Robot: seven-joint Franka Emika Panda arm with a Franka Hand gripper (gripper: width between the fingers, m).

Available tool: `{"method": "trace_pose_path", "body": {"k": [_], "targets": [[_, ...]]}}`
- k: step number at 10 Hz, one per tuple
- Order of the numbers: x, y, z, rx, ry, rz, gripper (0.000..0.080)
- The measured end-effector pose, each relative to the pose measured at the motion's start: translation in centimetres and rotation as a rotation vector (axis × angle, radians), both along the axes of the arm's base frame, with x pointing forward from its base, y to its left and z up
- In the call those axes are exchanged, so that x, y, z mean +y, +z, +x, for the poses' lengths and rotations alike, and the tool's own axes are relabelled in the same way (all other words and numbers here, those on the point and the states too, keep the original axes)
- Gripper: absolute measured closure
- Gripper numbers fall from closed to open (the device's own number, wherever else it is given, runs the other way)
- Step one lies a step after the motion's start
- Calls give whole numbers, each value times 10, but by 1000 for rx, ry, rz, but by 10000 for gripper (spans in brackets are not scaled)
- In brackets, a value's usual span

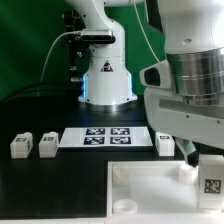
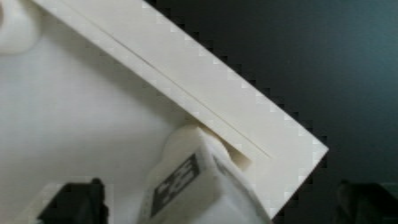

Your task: Assemble one leg

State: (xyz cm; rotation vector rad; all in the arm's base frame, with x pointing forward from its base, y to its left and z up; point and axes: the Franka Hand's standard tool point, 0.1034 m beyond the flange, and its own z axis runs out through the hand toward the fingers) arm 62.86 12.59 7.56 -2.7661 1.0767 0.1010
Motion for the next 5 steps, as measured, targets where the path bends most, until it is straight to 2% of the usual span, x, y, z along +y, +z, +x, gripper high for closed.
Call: {"method": "trace_pose_path", "body": {"k": [3, 4, 5], "targets": [[-9, -2, 5, -103, 506, -56, 150], [-9, -2, 5, -110, 537, -56, 150], [-9, -3, 5, -107, 520, -55, 279]]}}
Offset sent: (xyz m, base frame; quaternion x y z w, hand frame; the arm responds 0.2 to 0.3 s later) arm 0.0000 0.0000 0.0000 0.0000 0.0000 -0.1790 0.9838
